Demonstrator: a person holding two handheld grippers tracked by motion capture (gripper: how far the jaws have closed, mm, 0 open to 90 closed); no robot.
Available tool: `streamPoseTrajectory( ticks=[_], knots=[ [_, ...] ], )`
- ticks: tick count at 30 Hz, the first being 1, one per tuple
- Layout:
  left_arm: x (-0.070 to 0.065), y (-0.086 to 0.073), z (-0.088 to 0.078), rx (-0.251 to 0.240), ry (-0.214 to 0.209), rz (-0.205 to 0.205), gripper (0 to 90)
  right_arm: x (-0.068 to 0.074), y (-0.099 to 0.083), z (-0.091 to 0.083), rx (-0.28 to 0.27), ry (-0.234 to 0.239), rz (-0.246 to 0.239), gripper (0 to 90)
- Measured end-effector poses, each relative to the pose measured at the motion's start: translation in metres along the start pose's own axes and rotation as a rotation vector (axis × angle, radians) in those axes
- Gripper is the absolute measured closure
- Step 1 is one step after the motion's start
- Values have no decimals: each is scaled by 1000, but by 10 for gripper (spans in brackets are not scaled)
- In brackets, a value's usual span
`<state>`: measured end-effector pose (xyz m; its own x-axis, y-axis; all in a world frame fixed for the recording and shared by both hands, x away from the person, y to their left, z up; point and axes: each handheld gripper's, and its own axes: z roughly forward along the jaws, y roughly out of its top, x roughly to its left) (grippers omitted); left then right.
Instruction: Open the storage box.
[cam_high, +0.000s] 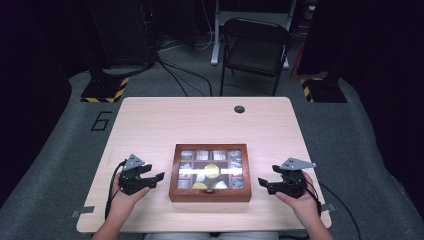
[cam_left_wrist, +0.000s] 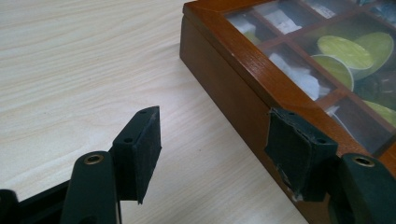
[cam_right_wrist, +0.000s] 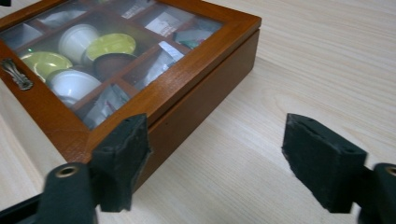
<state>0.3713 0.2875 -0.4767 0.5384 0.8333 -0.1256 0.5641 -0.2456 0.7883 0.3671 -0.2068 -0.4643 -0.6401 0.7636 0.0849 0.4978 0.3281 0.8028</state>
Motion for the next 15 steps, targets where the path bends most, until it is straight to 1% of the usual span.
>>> streamPoseTrajectory(
  ticks=[1, 4, 8, 9, 11, 13, 15],
  knots=[
    [-1, 0, 0, 0, 0, -1, 354, 1, 0, 0, -4, 7, 1, 255],
    [-3, 0, -2, -3, -6, 6, 354, 1, 2, -1, -17, 21, -2, 261],
    [-6, 0, -5, -6, -22, 10, 354, 6, 3, -3, -25, 34, -35, 262],
    [-8, -1, -7, -8, -28, 2, 355, 8, 3, -3, -23, 32, -46, 267],
    [-11, -1, -10, -13, -34, 9, 356, 12, 2, -4, -27, 41, -67, 283],
    [-13, -2, -13, -17, -43, 10, 356, 15, 1, -6, -30, 52, -78, 327],
    [-17, -3, -16, -21, -55, 11, 357, 19, 0, -9, -28, 69, -74, 384]
  ],
)
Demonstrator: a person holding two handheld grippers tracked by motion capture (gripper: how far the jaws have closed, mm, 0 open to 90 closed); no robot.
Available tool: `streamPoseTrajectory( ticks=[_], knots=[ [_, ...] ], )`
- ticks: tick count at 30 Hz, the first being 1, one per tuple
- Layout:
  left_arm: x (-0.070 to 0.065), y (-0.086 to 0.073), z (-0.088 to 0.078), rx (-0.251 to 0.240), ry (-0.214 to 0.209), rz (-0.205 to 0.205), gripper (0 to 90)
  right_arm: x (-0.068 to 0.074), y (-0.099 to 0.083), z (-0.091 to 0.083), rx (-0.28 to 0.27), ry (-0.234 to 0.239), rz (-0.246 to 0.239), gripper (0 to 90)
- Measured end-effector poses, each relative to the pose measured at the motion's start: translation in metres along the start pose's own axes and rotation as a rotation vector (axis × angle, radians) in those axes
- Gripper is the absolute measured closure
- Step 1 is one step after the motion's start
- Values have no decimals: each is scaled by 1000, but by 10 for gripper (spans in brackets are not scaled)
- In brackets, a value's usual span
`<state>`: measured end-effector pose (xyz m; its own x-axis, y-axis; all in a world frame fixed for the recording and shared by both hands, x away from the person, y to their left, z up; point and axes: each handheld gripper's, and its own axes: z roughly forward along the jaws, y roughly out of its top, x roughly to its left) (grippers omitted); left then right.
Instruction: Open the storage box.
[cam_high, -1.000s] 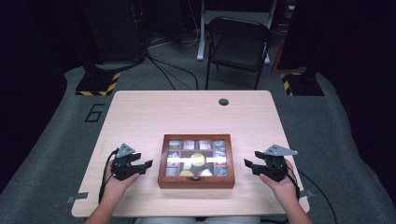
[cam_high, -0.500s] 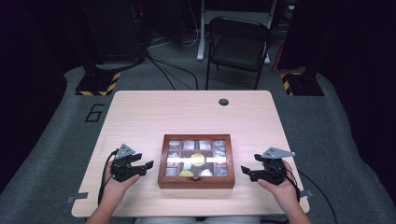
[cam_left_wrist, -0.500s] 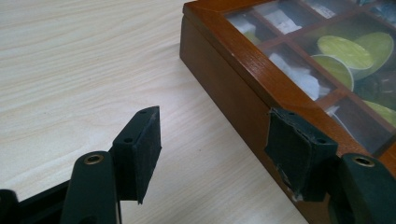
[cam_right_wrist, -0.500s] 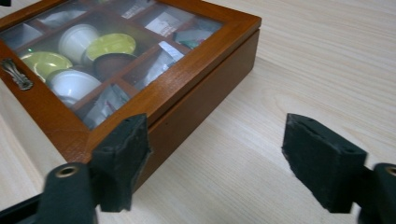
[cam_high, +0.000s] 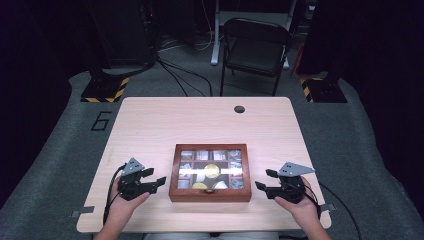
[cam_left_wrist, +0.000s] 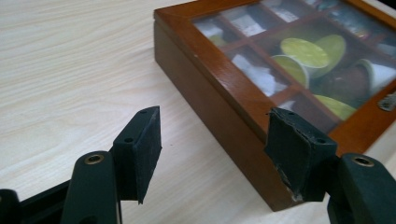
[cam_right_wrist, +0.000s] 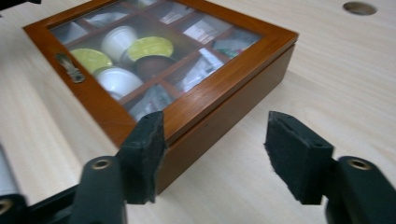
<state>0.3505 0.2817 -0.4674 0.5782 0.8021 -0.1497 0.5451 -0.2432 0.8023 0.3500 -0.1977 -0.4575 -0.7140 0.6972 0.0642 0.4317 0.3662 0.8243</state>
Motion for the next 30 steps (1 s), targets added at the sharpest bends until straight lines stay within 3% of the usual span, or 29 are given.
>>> streamPoseTrajectory(
  ticks=[6, 14, 19, 28, 30],
  knots=[
    [-11, -4, -8, -3, -25, 8, 361, 10, -6, -6, 3, 9, 39, 371],
    [-21, -8, -12, -4, -66, 29, 385, 24, -11, -11, 8, 15, 12, 370],
    [-25, -6, -15, -14, -64, 55, 379, 27, -11, -10, 5, 22, -10, 387],
    [-30, -7, -12, -23, -67, 44, 281, 29, -12, -7, 20, 17, -8, 293],
    [-31, -8, -11, -15, -58, 66, 281, 30, -12, -5, 25, 15, -18, 289]
  ],
)
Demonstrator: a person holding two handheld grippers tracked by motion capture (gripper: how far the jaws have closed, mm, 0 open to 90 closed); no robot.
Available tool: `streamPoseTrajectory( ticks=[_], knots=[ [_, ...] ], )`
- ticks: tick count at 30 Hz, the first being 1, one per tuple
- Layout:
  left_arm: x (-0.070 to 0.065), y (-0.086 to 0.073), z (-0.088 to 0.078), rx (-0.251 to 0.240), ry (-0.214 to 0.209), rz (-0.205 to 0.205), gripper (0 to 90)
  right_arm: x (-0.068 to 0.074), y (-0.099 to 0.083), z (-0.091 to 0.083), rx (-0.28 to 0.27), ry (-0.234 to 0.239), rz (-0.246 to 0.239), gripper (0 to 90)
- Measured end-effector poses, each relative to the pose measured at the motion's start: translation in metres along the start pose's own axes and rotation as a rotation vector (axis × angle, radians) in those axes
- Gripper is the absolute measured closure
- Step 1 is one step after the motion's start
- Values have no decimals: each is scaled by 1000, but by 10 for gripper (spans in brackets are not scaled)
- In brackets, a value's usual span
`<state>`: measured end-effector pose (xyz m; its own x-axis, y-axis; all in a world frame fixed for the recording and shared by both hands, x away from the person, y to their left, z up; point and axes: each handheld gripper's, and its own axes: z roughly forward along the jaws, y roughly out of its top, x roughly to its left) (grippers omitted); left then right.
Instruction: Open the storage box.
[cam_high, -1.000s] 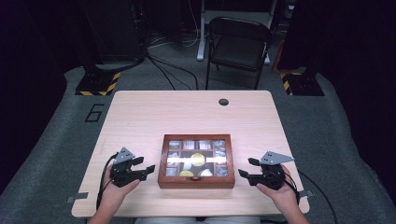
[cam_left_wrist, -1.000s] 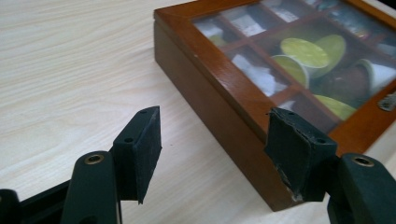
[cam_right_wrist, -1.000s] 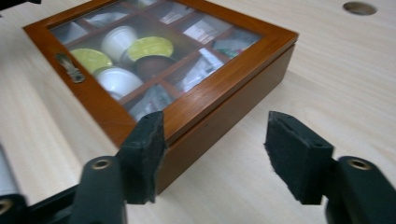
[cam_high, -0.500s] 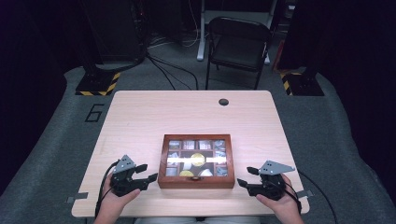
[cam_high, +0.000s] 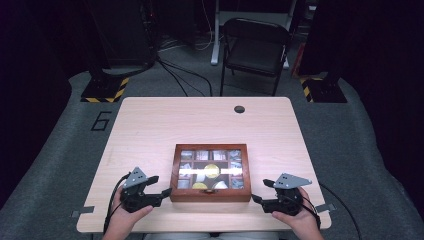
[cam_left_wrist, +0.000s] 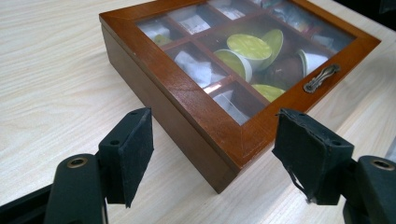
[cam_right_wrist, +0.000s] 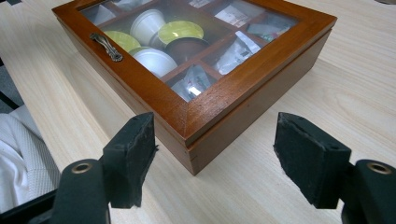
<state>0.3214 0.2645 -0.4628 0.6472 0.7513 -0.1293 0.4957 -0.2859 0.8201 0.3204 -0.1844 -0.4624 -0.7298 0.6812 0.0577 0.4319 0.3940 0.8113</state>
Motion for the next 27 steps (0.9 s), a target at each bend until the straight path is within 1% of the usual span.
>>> streamPoseTrajectory(
  ticks=[1, 3, 4, 5, 6, 7, 8, 10, 11, 12, 13, 14, 16, 17, 18, 21, 22, 23, 24, 25, 26, 27],
  knots=[
    [0, 0, 0, 4, 0, 7, 282, 1, 0, 1, -3, 0, 1, 288],
    [-2, -3, 0, 9, 2, 2, 283, 2, 0, 2, -2, 2, 3, 288],
    [-3, -4, 1, 10, 5, -2, 284, 3, -1, 3, 3, 5, -5, 291],
    [-4, -5, 1, 18, 12, 2, 285, 4, -1, 4, 8, 3, 0, 301],
    [-5, -7, 2, 14, 17, -6, 285, 5, -1, 5, 10, 3, 0, 311],
    [-6, -7, 2, 18, 14, -5, 285, 5, -1, 6, 15, 8, 3, 320],
    [-7, -7, 2, 18, 17, 3, 288, 6, -1, 7, 17, 10, -4, 328],
    [-8, -8, 3, 16, 18, -4, 303, 8, -2, 9, 30, 8, -6, 341],
    [-9, -8, 3, 22, 19, 0, 315, 9, -2, 9, 38, 5, 0, 352],
    [-9, -9, 4, 23, 20, -2, 325, 10, -3, 10, 42, 11, 4, 357],
    [-10, -10, 5, 29, 17, -4, 334, 10, -3, 11, 47, 7, 7, 367],
    [-10, -10, 6, 39, 16, 2, 337, 11, -4, 12, 48, 8, 13, 378],
    [-11, -11, 8, 44, 18, 8, 343, 11, -5, 15, 69, 8, 11, 409],
    [-11, -11, 9, 50, 9, 0, 345, 12, -6, 16, 72, -2, 6, 427],
    [-11, -11, 10, 53, 9, 9, 348, 12, -6, 18, 87, 1, -2, 448],
    [-12, -10, 10, 49, 3, 9, 353, 13, -8, 23, 113, 11, -5, 508],
    [-12, -10, 10, 50, 4, 13, 354, 13, -8, 25, 121, 12, -17, 524],
    [-11, -9, 10, 52, 7, 22, 355, 14, -8, 26, 123, 6, -18, 541],
    [-11, -9, 9, 52, 6, 22, 356, 15, -8, 27, 128, 0, -31, 562],
    [-11, -9, 10, 52, 5, 17, 358, 16, -8, 27, 136, -5, -25, 585],
    [-11, -10, 10, 49, 6, 14, 360, 15, -8, 28, 132, -8, -31, 598],
    [-11, -10, 9, 48, 8, 20, 361, 14, -7, 29, 128, -12, -34, 616]
  ],
)
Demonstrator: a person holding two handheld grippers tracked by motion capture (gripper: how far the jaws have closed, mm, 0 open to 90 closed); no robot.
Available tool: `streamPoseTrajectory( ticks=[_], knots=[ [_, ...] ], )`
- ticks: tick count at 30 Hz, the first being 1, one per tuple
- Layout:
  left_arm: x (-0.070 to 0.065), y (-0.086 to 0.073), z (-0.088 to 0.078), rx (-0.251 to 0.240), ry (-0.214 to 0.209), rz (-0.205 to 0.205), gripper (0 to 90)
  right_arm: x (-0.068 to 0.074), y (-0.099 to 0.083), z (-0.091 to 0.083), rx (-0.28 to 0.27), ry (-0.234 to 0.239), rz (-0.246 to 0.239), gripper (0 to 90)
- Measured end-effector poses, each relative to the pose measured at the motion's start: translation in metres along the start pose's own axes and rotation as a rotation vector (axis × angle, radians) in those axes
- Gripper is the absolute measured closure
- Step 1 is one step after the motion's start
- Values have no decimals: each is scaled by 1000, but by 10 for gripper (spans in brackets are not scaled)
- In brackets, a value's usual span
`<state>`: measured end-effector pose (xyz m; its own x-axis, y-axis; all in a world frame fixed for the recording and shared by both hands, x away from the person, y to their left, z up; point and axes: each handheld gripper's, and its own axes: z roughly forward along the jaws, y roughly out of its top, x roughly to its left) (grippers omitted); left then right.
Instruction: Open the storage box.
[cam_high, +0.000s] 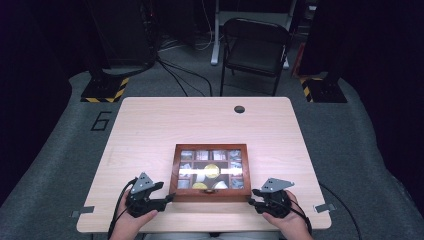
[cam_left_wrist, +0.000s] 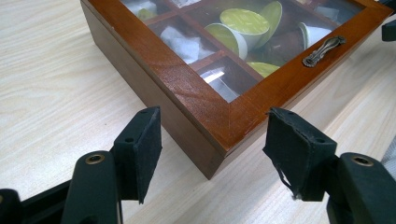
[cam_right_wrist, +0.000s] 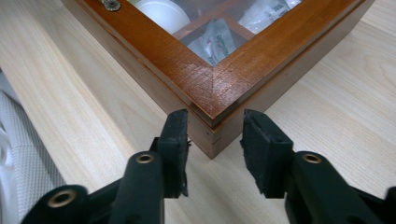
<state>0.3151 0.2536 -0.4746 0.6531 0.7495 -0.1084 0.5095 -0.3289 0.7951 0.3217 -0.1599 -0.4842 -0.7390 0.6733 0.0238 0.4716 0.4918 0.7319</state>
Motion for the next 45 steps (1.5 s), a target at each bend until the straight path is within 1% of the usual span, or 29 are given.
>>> streamPoseTrajectory(
  ticks=[2, 3, 6, 8, 10, 12, 14, 15, 16, 17, 18, 22, 23, 25, 26, 27, 28, 30, 31, 32, 33, 34, 37, 40, 41, 42, 43, 45],
  knots=[
    [0, 0, -1, 3, -6, -8, 362, -1, 0, 0, 7, -1, 12, 635],
    [0, 0, -1, 2, -6, -10, 362, -1, 0, 0, 6, 9, 21, 636],
    [-1, 0, 0, 4, -4, -8, 366, -3, 0, 0, 5, 20, 30, 641],
    [-1, 0, 0, 6, -6, -7, 368, -2, 1, 0, 3, 24, 22, 647],
    [-1, 0, -1, 10, -12, -6, 369, -2, 2, -1, -7, 32, 18, 640],
    [-2, 0, -2, 8, -11, -7, 369, -2, 3, -3, -23, 40, 25, 639],
    [-2, 0, -4, 3, -6, 0, 369, -3, 4, -5, -35, 44, 40, 638],
    [-2, 1, -4, 3, -8, -2, 369, -3, 4, -6, -42, 46, 41, 638],
    [-2, 0, -4, 4, -9, -4, 369, -4, 4, -6, -49, 57, 53, 636],
    [-4, 0, -3, 3, -11, -11, 369, -4, 5, -8, -62, 56, 64, 635],
    [-4, 0, -3, 10, -11, 0, 369, -5, 5, -9, -65, 64, 63, 634],
    [-7, 1, 2, 15, -8, 11, 369, -5, 7, -11, -88, 66, 78, 634],
    [-8, 2, 3, 21, -14, 14, 371, -5, 7, -12, -85, 68, 81, 634],
    [-10, 4, 6, 15, -3, 26, 377, -6, 8, -12, -88, 70, 90, 633],
    [-11, 4, 7, 15, -5, 27, 380, -6, 8, -12, -87, 69, 92, 633],
    [-11, 6, 8, 12, -2, 38, 383, -6, 8, -12, -90, 72, 95, 633],
    [-12, 6, 8, 10, -1, 35, 388, -5, 8, -12, -88, 71, 100, 633],
    [-12, 7, 9, 3, 4, 41, 376, -6, 8, -13, -91, 73, 91, 632],
    [-12, 8, 8, -3, 0, 36, 375, -7, 8, -13, -93, 73, 92, 631],
    [-12, 8, 8, -12, 0, 34, 375, -6, 9, -13, -97, 75, 100, 630],
    [-11, 9, 7, -12, -4, 40, 375, -7, 9, -13, -100, 73, 99, 628],
    [-12, 10, 6, -26, 4, 41, 375, -7, 9, -14, -104, 75, 104, 625],
    [-12, 11, 5, -30, 2, 44, 376, -8, 11, -15, -110, 72, 104, 623],
    [-12, 11, 5, -25, 6, 46, 385, -8, 14, -16, -119, 67, 101, 622],
    [-11, 11, 6, -16, 3, 52, 390, -8, 14, -16, -117, 68, 100, 621],
    [-11, 11, 7, -15, -1, 47, 396, -9, 15, -17, -120, 72, 107, 620],
    [-12, 11, 8, -10, -5, 49, 397, -10, 16, -17, -128, 73, 104, 620],
    [-12, 13, 8, -13, 6, 61, 397, -10, 17, -19, -134, 67, 109, 619]
  ],
)
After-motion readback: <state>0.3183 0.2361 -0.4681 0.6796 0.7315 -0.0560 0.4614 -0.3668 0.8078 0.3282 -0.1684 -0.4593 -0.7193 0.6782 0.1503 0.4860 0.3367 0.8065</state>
